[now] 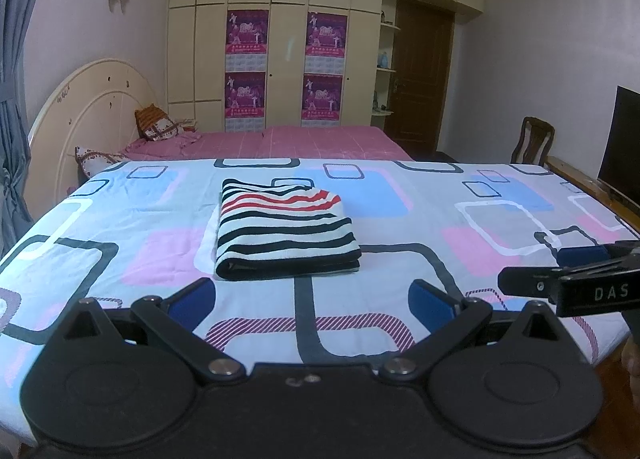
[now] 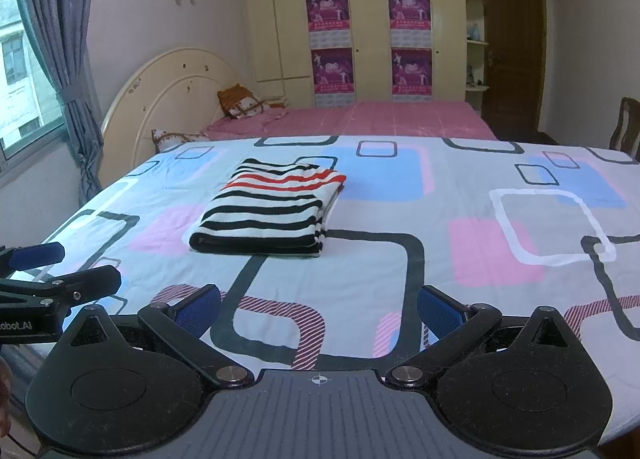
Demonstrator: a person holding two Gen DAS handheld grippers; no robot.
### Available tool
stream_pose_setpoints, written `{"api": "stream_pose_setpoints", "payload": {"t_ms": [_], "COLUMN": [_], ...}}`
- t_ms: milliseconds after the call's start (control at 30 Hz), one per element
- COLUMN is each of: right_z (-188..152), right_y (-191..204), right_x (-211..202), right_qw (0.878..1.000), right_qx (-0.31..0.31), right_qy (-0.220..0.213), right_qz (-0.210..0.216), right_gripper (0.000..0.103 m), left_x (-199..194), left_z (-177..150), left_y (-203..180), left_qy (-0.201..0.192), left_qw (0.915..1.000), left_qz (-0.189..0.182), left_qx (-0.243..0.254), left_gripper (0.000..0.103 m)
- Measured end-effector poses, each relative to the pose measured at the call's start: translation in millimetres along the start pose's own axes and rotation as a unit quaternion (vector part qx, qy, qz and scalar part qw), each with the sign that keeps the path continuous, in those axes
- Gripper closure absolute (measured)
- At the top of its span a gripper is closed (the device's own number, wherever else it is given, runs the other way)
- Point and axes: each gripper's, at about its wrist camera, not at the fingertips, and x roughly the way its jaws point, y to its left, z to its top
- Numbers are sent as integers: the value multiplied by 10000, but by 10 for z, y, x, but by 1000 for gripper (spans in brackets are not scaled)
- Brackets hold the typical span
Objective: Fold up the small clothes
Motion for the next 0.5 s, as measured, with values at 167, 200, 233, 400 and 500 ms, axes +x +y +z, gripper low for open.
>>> {"api": "stream_pose_setpoints", "payload": {"t_ms": [167,200,233,400,500], "right_z": [8,8,8,21,25], "right_y": [-2,-2,-4,-5,-10], "right_x": [-10,-10,-10,-6,6], "right_qw": [10000,10000,10000,10000,10000], "right_qx": [-4,-3,-6,-26,-38], "right_qy": [-16,-17,-17,-23,-8], "right_qz": [14,12,19,44,64], "right_gripper": [0,0,0,0,0], "left_x": [-12,-15,-13,-4,-22], "left_z": [-7,-11,-10,-4,10], "left_y": [-11,-15,-9,15,22], "left_qy": [-27,-29,-29,-43,-120], "left_qw": [10000,10000,10000,9999,9999], "left_qz": [26,36,54,106,81], "left_qx": [12,13,12,-40,-87], "left_gripper": [0,0,0,0,0]}}
